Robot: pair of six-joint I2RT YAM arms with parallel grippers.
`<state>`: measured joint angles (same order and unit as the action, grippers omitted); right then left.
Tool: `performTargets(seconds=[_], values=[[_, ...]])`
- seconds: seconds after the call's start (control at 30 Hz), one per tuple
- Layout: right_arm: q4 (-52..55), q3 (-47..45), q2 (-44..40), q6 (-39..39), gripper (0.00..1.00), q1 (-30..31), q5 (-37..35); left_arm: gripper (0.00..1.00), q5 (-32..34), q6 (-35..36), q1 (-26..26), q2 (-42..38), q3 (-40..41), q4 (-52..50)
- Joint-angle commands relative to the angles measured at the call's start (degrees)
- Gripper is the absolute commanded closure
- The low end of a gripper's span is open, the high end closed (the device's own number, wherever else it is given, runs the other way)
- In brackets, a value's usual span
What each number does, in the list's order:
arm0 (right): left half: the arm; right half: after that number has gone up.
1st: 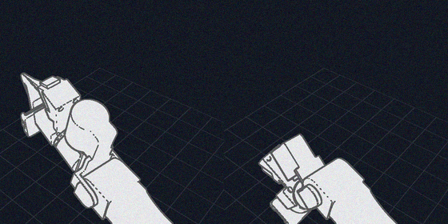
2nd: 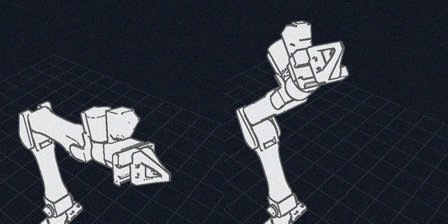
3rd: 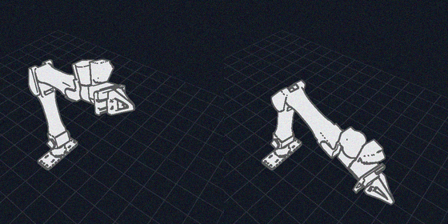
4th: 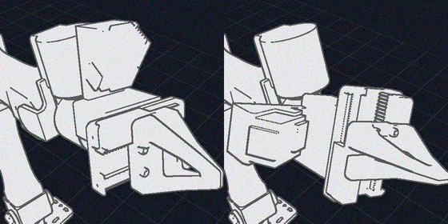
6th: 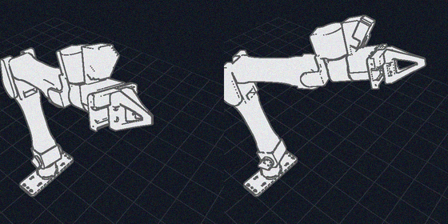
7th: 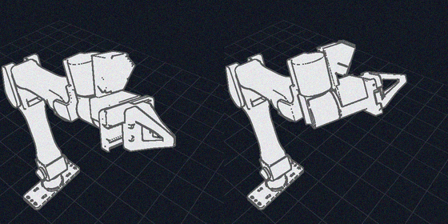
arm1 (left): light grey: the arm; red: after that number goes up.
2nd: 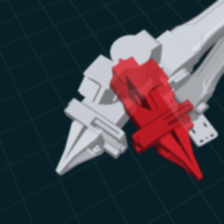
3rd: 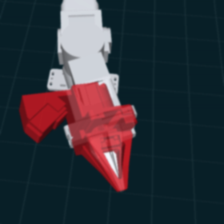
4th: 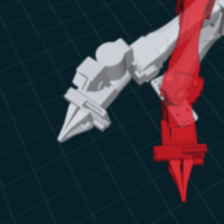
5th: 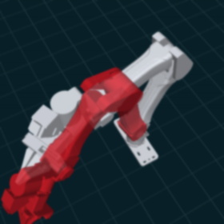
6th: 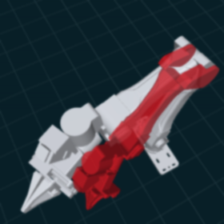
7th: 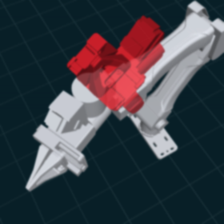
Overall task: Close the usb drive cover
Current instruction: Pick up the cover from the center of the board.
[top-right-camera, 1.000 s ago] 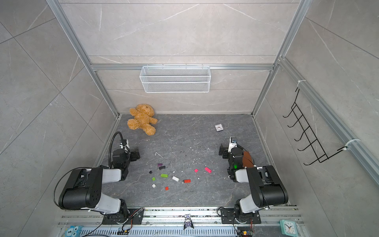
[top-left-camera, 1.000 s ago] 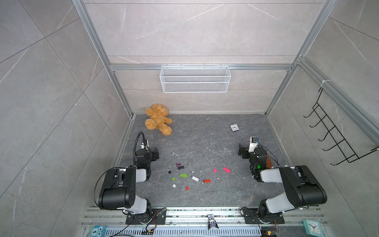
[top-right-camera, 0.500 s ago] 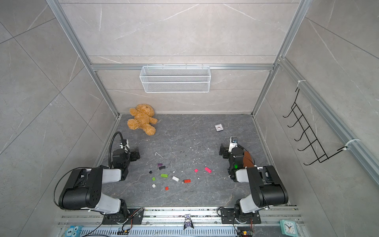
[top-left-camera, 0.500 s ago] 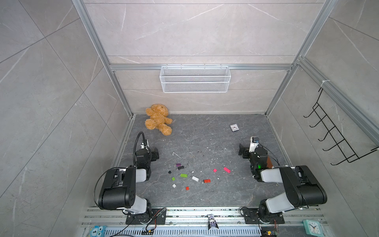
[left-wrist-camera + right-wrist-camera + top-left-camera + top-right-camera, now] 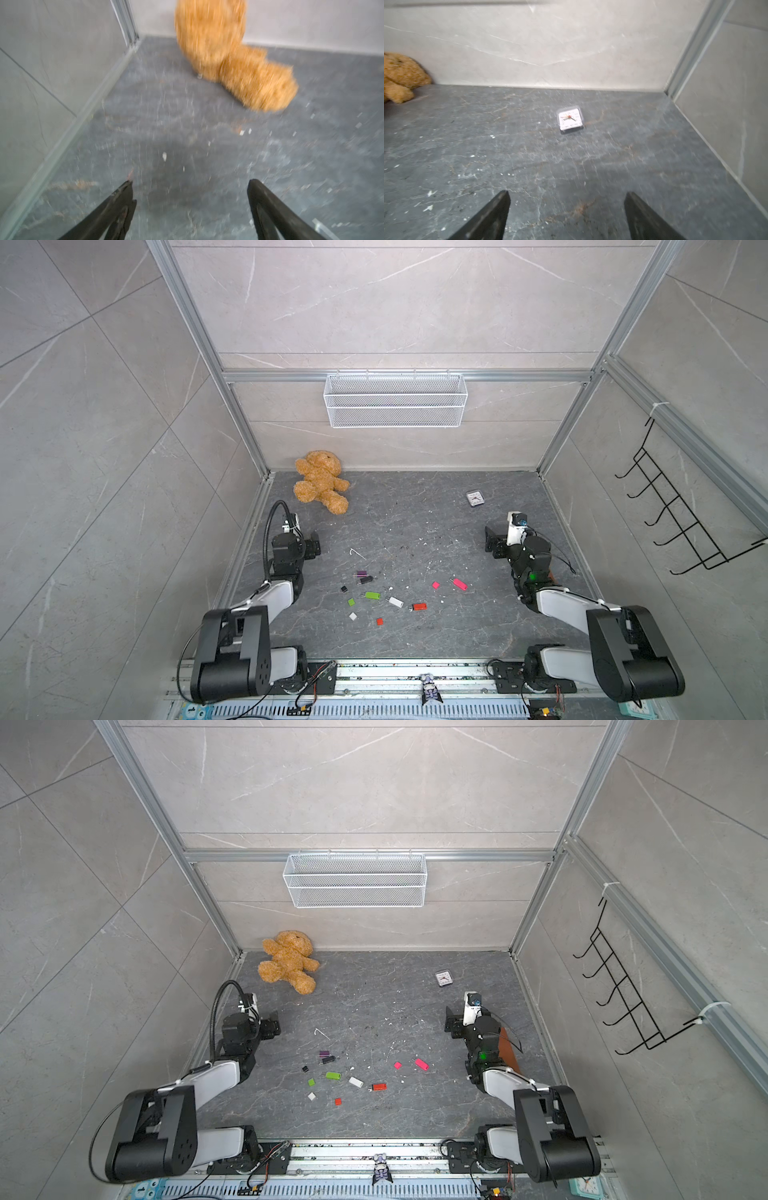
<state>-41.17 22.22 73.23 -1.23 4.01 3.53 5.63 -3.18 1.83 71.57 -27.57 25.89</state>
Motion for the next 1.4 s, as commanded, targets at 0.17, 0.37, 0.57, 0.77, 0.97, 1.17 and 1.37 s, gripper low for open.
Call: performTargets(seconds=[0.17, 0.37, 0.57, 0.77, 0.97, 1.17, 1.37], values=[[27.86, 18.44, -0.95, -11.15, 0.35, 5.03, 23.62, 0.13, -8.98, -17.24, -1.16, -15.98, -6.86, -27.24], [45.96, 28.45, 1.67, -27.57, 0.43, 14.57, 27.23, 0.14, -5.46, -22.25, -9.04, -26.07, -3.27, -32.08], [52.69, 30.57, 3.66, -32.38, 0.53, 25.12, 28.06, 0.15, -0.38, -27.93, -14.23, -26.47, -4.54, -39.35], [55.88, 29.46, 4.03, -35.22, 0.52, 35.34, 25.56, 0.14, -0.46, -30.07, -15.76, -24.83, -6.04, -42.29], [66.56, 34.64, 10.15, -37.34, 0.52, 45.27, 21.47, 0.14, -0.07, -30.96, -15.75, -23.88, -9.02, -47.58], [71.18, 38.69, 17.26, -38.63, 0.58, 51.3, 20.37, 0.12, 1.73, -31.86, -15.66, -23.0, -11.62, -51.41], [70.13, 40.78, 22.04, -39.18, 0.59, 53.7, 20.48, 0.1, 2.03, -33.14, -15.14, -21.56, -13.6, -54.48]])
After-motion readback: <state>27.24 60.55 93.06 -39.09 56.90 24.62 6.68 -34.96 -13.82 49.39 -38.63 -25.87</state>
